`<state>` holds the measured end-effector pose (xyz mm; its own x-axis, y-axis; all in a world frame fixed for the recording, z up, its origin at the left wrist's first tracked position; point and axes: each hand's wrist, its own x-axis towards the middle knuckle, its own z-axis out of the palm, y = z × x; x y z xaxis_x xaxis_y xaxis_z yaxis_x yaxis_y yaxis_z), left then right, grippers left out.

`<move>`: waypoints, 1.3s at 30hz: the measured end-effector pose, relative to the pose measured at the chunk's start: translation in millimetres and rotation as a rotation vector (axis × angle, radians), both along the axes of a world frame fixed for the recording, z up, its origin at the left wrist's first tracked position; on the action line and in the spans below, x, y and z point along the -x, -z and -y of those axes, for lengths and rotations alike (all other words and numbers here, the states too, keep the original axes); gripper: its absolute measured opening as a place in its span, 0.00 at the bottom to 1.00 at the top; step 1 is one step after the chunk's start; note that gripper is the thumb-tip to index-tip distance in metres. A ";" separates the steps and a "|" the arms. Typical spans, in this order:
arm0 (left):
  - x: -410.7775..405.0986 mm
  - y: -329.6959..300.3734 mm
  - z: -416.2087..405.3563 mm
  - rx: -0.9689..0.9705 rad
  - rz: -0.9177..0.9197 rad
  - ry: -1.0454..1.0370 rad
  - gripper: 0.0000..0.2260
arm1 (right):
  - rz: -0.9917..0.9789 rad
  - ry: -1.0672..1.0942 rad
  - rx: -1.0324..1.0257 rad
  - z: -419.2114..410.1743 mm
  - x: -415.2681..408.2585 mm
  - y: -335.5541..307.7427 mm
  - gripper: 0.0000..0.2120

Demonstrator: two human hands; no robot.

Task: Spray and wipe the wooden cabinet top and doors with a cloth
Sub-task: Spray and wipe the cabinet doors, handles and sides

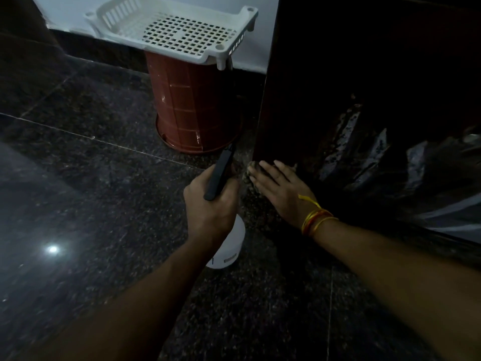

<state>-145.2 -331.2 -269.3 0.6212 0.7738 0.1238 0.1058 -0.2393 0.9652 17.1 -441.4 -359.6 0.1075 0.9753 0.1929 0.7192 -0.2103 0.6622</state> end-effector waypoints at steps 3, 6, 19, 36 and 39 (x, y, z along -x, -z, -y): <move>-2.1 2.2 1.2 -0.006 -0.004 0.001 0.13 | 0.009 -0.001 -0.019 -2.8 2.8 -7.0 0.28; -3.4 4.0 2.7 -0.014 -0.017 0.010 0.12 | 0.002 0.033 -0.033 -7.4 4.3 -8.0 0.27; -10.9 -2.8 19.9 0.034 -0.001 0.041 0.09 | 0.066 0.033 0.172 42.9 -15.9 15.4 0.29; -6.7 1.4 17.4 -0.021 -0.041 0.060 0.12 | 0.066 -0.007 0.148 51.6 -20.9 11.9 0.29; -4.3 4.7 14.4 -0.024 -0.053 0.057 0.11 | 0.061 0.008 0.191 52.3 -19.5 10.8 0.32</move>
<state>-140.9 -345.6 -274.0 0.6706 0.7340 0.1076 0.1426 -0.2698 0.9523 36.6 -493.7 -370.5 0.1090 0.9940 0.0107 0.6755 -0.0820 0.7328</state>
